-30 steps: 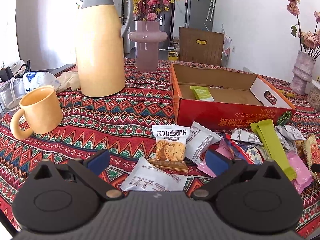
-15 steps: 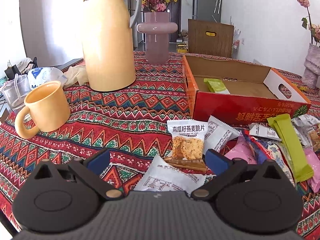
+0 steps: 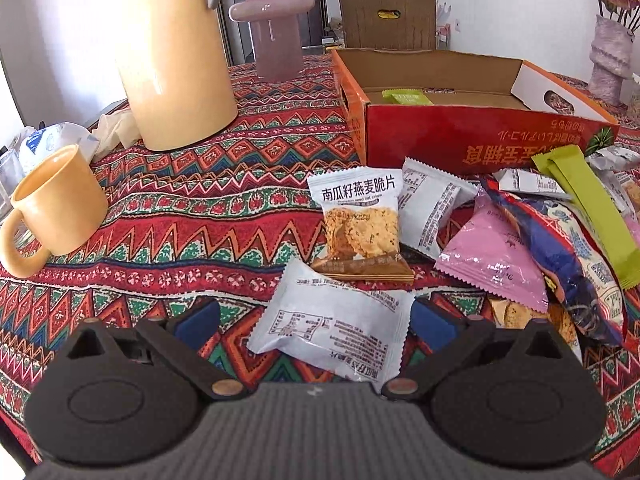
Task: Organize snacks
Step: 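Grasp the orange-printed packet with the right gripper while the left grasps a white packet, then carry both packets into the open box and open both grippers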
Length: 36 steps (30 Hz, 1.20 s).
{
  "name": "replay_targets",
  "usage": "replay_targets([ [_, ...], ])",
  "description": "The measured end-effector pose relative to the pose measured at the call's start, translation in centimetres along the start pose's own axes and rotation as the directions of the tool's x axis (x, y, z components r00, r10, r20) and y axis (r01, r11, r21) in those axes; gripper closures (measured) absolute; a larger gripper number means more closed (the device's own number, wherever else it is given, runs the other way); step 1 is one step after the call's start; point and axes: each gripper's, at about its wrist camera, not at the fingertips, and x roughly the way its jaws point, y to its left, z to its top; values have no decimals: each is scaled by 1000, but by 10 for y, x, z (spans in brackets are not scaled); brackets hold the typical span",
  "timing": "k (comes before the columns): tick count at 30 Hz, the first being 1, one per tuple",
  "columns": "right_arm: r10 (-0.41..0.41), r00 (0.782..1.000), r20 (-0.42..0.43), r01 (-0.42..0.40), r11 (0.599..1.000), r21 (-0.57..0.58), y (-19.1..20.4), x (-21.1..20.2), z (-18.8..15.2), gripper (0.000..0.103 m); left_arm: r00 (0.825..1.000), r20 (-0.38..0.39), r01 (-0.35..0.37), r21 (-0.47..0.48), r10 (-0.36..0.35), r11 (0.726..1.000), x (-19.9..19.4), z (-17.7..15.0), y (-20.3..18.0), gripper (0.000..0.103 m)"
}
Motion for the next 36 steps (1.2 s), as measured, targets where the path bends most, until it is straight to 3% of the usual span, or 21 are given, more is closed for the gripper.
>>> replay_targets([
  [4, 1, 1000, -2, -1, 1000, 6, 1, -5, -2, 80, 1000, 0, 27, -2, -27, 1000, 5, -2, 1, 2],
  [6, 1, 1000, -5, -1, 1000, 7, 1, -7, -2, 80, 998, 9, 55, 0, -55, 998, 3, -2, 2, 13],
  [8, 5, 1000, -6, -5, 1000, 5, 3, -9, -2, 80, 996, 16, 84, 0, -84, 996, 0, -2, 2, 30],
  [13, 23, 1000, -4, -23, 1000, -4, 9, -11, 0, 80, 995, 30, 94, 4, -95, 996, -5, -5, 0, 49],
  [26, 72, 997, 4, -72, 997, -2, 19, -11, 4, 80, 992, 78, 96, -6, -96, 995, -25, -2, 1, 56],
  [36, 122, 992, 43, -122, 992, -18, 27, 0, 25, 80, 980, 164, 115, -9, -112, 993, -40, 27, -7, 56],
])
